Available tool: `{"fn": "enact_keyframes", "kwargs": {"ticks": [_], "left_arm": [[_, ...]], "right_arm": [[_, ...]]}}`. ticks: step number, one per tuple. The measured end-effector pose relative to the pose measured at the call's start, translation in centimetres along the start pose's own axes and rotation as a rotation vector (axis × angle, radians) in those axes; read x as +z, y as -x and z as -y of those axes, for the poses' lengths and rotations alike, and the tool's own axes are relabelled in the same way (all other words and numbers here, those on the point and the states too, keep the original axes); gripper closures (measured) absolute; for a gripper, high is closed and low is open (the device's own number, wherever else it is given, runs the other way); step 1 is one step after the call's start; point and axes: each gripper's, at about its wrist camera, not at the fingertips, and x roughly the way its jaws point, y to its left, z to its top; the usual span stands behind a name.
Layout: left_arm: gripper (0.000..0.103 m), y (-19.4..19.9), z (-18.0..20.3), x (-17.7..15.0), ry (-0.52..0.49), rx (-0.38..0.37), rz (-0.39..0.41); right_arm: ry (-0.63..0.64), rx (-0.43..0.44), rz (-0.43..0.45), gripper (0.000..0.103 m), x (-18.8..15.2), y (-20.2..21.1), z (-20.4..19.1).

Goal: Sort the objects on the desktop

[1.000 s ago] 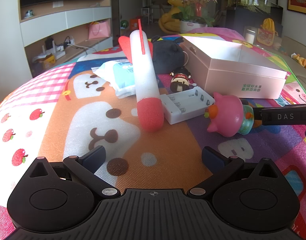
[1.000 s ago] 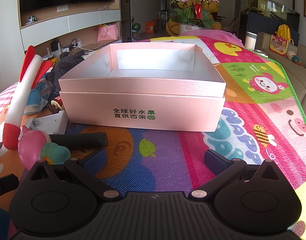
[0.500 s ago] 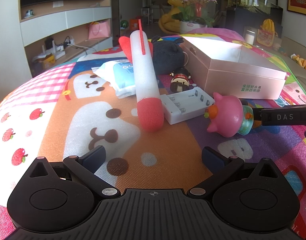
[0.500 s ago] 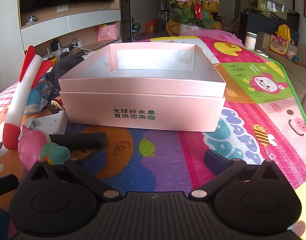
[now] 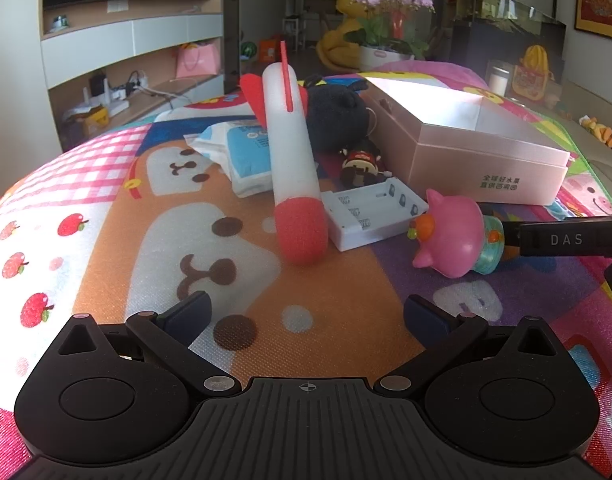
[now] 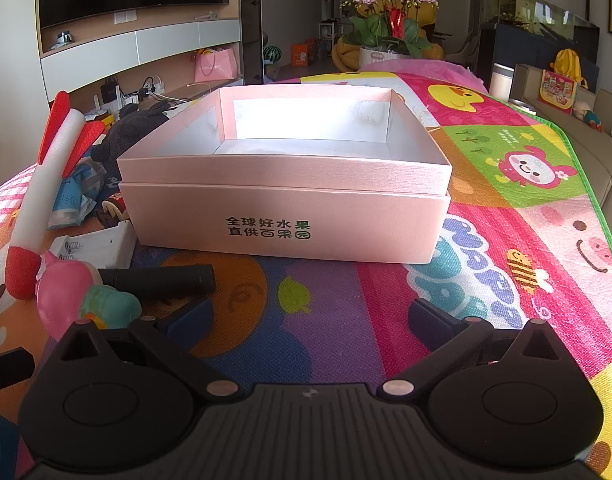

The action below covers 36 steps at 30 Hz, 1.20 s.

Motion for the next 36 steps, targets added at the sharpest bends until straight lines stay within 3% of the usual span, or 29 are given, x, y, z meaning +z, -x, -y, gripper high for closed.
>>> {"fn": "enact_keyframes", "kwargs": {"ticks": [29, 33, 36], "left_arm": [[0.000, 0.0, 0.3, -0.1, -0.025, 0.018, -0.009], [0.000, 0.0, 0.4, -0.1, -0.031, 0.025, -0.015], [0.000, 0.0, 0.5, 0.0, -0.031, 0.025, -0.023]], "right_arm": [[-0.006, 0.007, -0.001, 0.000, 0.1, -0.1, 0.1], [0.011, 0.052, -0.057, 0.000, 0.9, -0.2, 0.7], [0.016, 0.037, -0.087, 0.000, 1.2, -0.4, 0.5]]}}
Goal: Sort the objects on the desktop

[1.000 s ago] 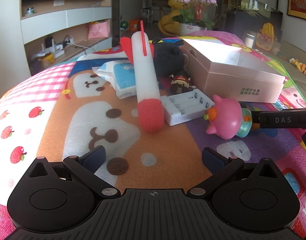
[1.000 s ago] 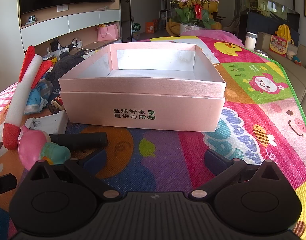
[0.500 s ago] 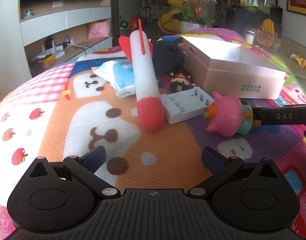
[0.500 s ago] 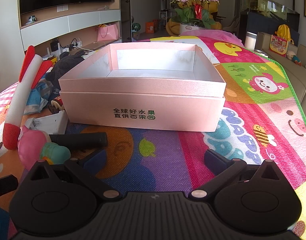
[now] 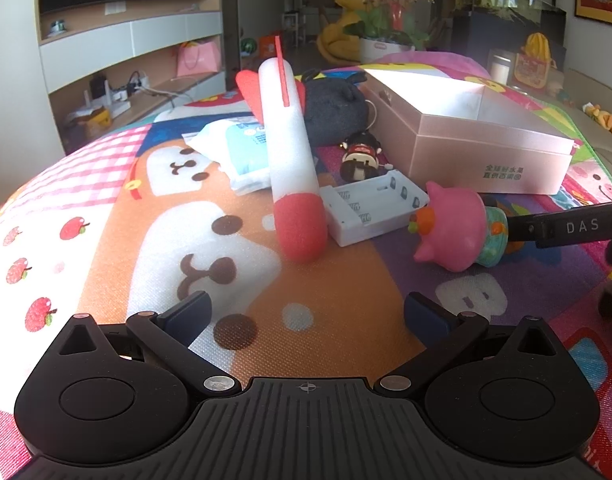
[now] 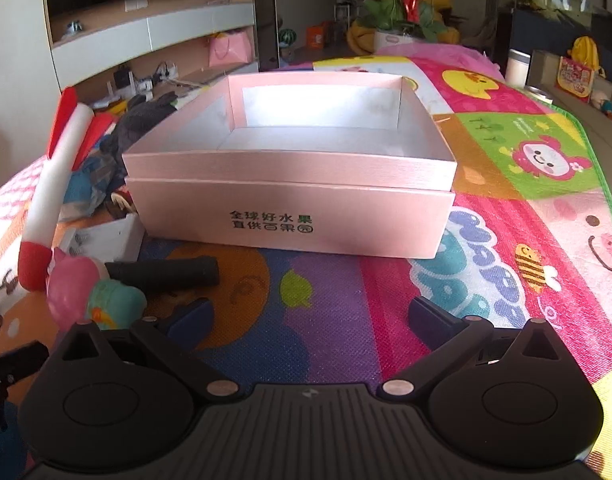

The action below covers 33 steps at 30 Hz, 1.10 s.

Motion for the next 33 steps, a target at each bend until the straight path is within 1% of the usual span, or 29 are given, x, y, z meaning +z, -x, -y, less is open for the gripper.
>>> {"fn": "enact_keyframes", "kwargs": {"ticks": [4, 8, 11, 12, 14, 16, 17, 18, 19, 20, 21, 22, 24, 25, 27, 28, 29, 30, 32, 33], "left_arm": [[0.000, -0.1, 0.0, 0.3, -0.007, -0.001, -0.022], [0.000, -0.1, 0.0, 0.4, -0.007, -0.002, -0.022], [0.000, 0.1, -0.5, 0.4, 0.005, -0.016, -0.021], [0.000, 0.3, -0.9, 0.4, 0.018, -0.013, -0.020], [0.000, 1.0, -1.9, 0.4, 0.049, -0.005, 0.003], [0.000, 1.6, -2.8, 0.6, 0.068, 0.013, 0.028], [0.000, 2.0, -3.1, 0.7, 0.076, 0.018, 0.040], [0.000, 2.3, -3.5, 0.9, 0.083, 0.018, 0.053], [0.000, 2.7, -3.8, 1.0, 0.089, 0.012, 0.065], [0.000, 3.1, -4.0, 1.1, 0.093, 0.005, 0.076], [0.000, 3.4, -4.2, 1.2, 0.097, -0.003, 0.086], [0.000, 3.7, -4.3, 1.3, 0.100, -0.007, 0.094], [0.000, 4.1, -4.7, 1.4, 0.110, 0.004, 0.107], [0.000, 4.2, -5.0, 1.5, 0.118, 0.014, 0.111], [0.000, 4.3, -5.6, 1.5, 0.133, 0.034, 0.112], [0.000, 4.4, -5.9, 1.5, 0.137, 0.042, 0.111], [0.000, 4.5, -6.2, 1.5, 0.138, 0.046, 0.109], [0.000, 4.6, -6.5, 1.4, 0.139, 0.051, 0.108], [0.000, 4.8, -6.7, 1.1, 0.139, 0.049, 0.104], [0.000, 4.8, -6.8, 1.0, 0.139, 0.043, 0.102]], "right_arm": [[-0.027, -0.015, -0.027, 0.000, -0.2, 0.4, -0.1], [-0.004, -0.012, -0.021, 0.000, -0.6, 0.8, -0.3], [0.002, 0.002, -0.019, 0.000, -0.7, 1.0, -0.2], [0.008, 0.015, -0.019, 0.000, -0.7, 1.2, -0.3], [-0.005, 0.073, -0.002, 0.000, -1.0, 2.1, -0.1], [-0.014, 0.126, 0.032, 0.000, -1.2, 3.0, -0.2], [-0.009, 0.139, 0.052, 0.001, -1.2, 3.4, -0.4], [0.000, 0.150, 0.072, 0.010, -1.1, 3.8, -0.7], [0.009, 0.169, 0.082, 0.023, -0.8, 4.0, -1.0], [0.004, 0.190, 0.084, 0.029, -0.4, 4.0, -1.2], [-0.009, 0.207, 0.083, 0.038, -0.1, 3.9, -1.3], [-0.020, 0.221, 0.080, 0.044, 0.2, 3.7, -1.6], [-0.029, 0.259, 0.056, 0.048, 0.6, 3.2, -2.5], [-0.028, 0.295, 0.040, 0.049, 0.6, 3.1, -3.0], [0.010, 0.399, 0.013, 0.049, 0.2, 3.2, -4.5], [0.032, 0.434, 0.016, 0.049, 0.1, 3.5, -5.0], [0.058, 0.449, 0.036, 0.049, 0.0, 4.0, -5.6], [0.072, 0.436, 0.061, 0.049, 0.0, 4.3, -5.8], [0.073, 0.356, 0.103, 0.042, 0.5, 4.3, -5.5], [0.066, 0.303, 0.114, 0.030, 0.7, 4.0, -5.2]]}}
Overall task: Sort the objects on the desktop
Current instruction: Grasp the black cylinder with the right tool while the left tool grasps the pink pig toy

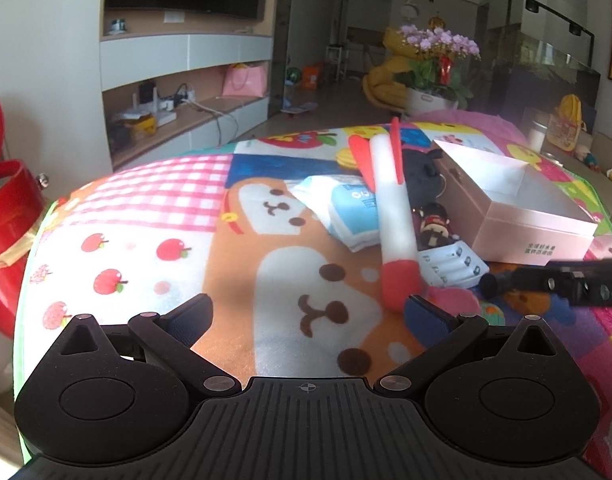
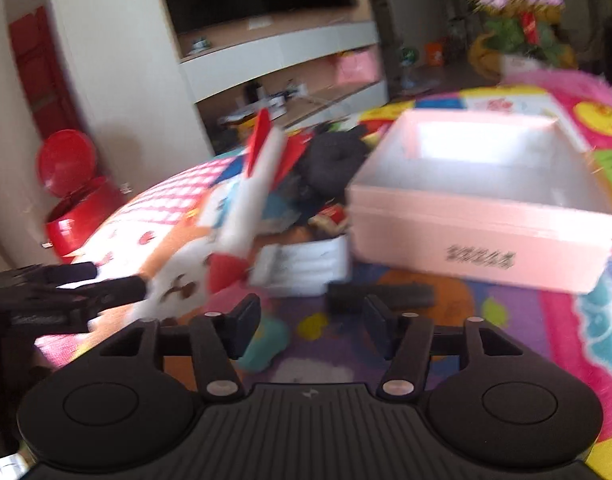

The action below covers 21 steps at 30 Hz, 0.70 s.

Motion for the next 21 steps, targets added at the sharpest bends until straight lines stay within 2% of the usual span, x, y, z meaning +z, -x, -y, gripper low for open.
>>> {"fn": "enact_keyframes", "kwargs": {"ticks": [1, 4, 8, 10, 11, 14, 21], "left_arm": [[0.000, 0.0, 0.0, -0.1, 0.002, -0.006, -0.003], [0.000, -0.1, 0.6, -0.5, -0.002, -0.035, -0.017], [0.000, 0.0, 2.2, -1.0, -0.061, -0.082, -0.026], [0.000, 0.2, 3.1, -1.2, -0.095, -0.104, -0.028], [0.000, 0.2, 3.4, -1.3, -0.109, -0.112, -0.030], [0.000, -0.1, 4.6, -1.7, -0.134, -0.133, -0.043], [0.000, -1.9, 8.1, -2.0, -0.209, -0.223, -0.061]], "right_arm": [[-0.005, -0.041, 0.004, 0.020, 0.2, -0.4, 0.5], [-0.032, -0.042, -0.028, 0.014, 0.3, -1.8, 1.6], [-0.042, -0.035, -0.063, 0.014, 0.0, -3.6, 1.9], [-0.051, -0.044, -0.065, 0.022, -0.1, -3.8, 2.0], [-0.048, -0.033, -0.066, 0.027, -0.1, -3.5, 2.0], [-0.046, -0.032, -0.049, 0.028, -0.5, -2.0, 2.1], [-0.035, -0.147, -0.032, 0.028, -3.6, 2.4, 3.5]]}}
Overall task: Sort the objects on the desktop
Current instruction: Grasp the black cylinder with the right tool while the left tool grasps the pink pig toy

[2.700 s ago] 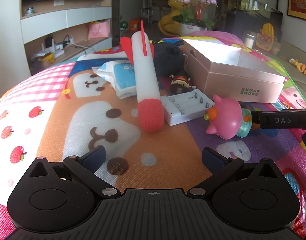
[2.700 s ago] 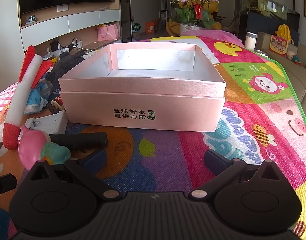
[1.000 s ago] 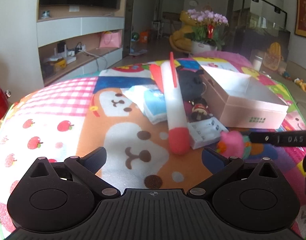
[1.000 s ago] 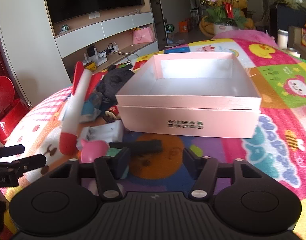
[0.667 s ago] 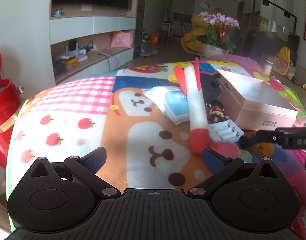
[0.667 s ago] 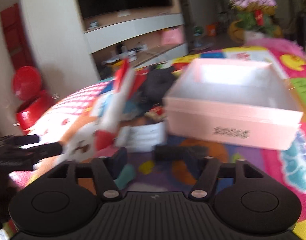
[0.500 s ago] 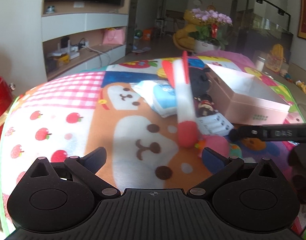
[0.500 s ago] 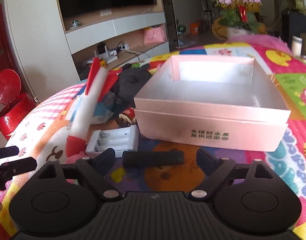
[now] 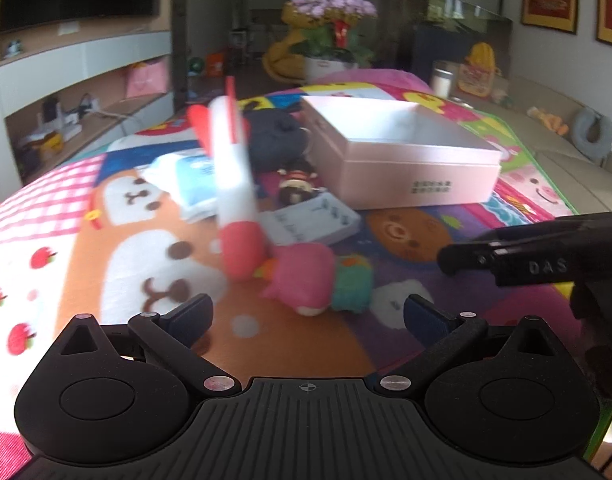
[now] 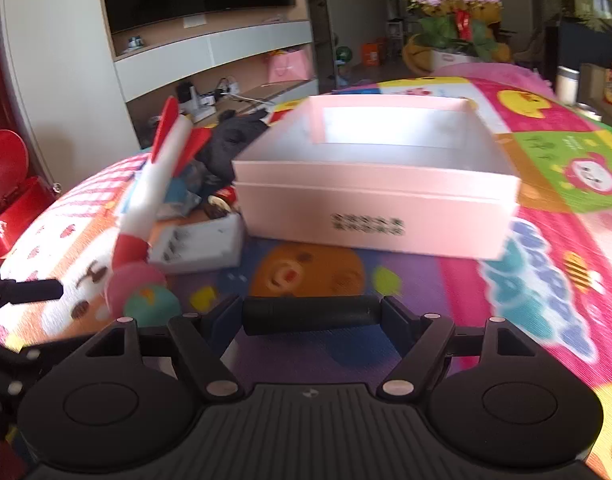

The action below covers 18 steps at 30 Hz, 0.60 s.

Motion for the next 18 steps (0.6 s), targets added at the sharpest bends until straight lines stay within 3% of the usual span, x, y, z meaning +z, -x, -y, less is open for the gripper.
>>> {"fn": "enact_keyframes", "kwargs": {"ticks": [6, 18], "left_arm": [[0.000, -2.5, 1.4, 0.9, -0.046, -0.036, -0.003], [0.000, -3.6, 1.8, 1.2, -0.164, -0.093, -0.006]], "right_arm": [[-0.033, -0.057, 0.015, 0.028, -2.1, 2.3, 1.3], [-0.066, -0.048, 0.021, 0.023, -2.6, 2.1, 1.7]]}}
